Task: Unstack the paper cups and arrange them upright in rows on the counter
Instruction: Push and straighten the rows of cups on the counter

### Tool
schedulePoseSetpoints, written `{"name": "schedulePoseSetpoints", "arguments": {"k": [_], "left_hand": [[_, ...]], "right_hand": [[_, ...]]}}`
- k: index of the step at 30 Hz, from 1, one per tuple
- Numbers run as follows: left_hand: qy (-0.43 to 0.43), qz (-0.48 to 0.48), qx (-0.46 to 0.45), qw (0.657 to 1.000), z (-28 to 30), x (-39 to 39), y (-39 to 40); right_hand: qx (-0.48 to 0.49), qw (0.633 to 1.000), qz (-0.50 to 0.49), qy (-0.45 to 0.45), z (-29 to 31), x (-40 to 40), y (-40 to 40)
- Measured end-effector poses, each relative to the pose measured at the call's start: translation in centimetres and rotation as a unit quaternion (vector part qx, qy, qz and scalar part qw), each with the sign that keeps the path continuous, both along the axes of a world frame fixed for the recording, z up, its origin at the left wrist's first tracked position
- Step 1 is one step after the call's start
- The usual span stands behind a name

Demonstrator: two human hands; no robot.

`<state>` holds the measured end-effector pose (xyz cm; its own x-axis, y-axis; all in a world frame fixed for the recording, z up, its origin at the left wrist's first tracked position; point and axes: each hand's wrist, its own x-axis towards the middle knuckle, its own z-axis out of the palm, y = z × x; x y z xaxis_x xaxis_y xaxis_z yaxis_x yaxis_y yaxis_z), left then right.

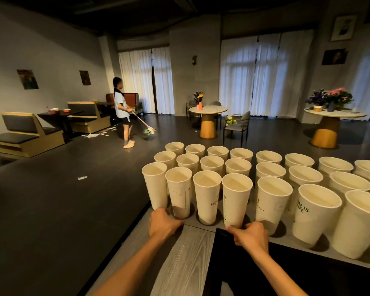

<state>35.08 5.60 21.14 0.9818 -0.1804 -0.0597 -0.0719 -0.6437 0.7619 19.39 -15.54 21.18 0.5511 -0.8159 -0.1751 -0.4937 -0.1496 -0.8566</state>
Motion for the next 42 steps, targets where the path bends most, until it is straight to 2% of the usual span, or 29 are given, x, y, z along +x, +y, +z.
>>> {"name": "schedulePoseSetpoints", "arguments": {"k": [7, 13, 19, 26, 42], "left_hand": [[-0.010, 0.083, -0.013, 0.996, 0.3, 2.4, 4.3], [-0.045, 0.115, -0.040, 0.992, 1.9, 3.6, 2.4], [-0.055, 0.098, -0.087, 0.990, 0.9, 4.5, 1.7], [-0.057, 0.083, -0.097, 0.990, 0.9, 5.0, 2.2], [-0.015, 0.054, -0.057, 0.997, 1.3, 5.8, 3.0]], "right_hand": [[0.017, 1.000, 0.004, -0.002, 0.6, -0.2, 0.2], [0.016, 1.000, 0.007, -0.005, 0.4, 0.0, 0.2], [0.004, 1.000, 0.014, -0.010, 0.3, 0.0, -0.2], [0.000, 1.000, 0.005, -0.004, 1.0, 0.0, 0.0], [-0.033, 0.999, 0.026, 0.001, 0.1, 0.5, -0.5]]}}
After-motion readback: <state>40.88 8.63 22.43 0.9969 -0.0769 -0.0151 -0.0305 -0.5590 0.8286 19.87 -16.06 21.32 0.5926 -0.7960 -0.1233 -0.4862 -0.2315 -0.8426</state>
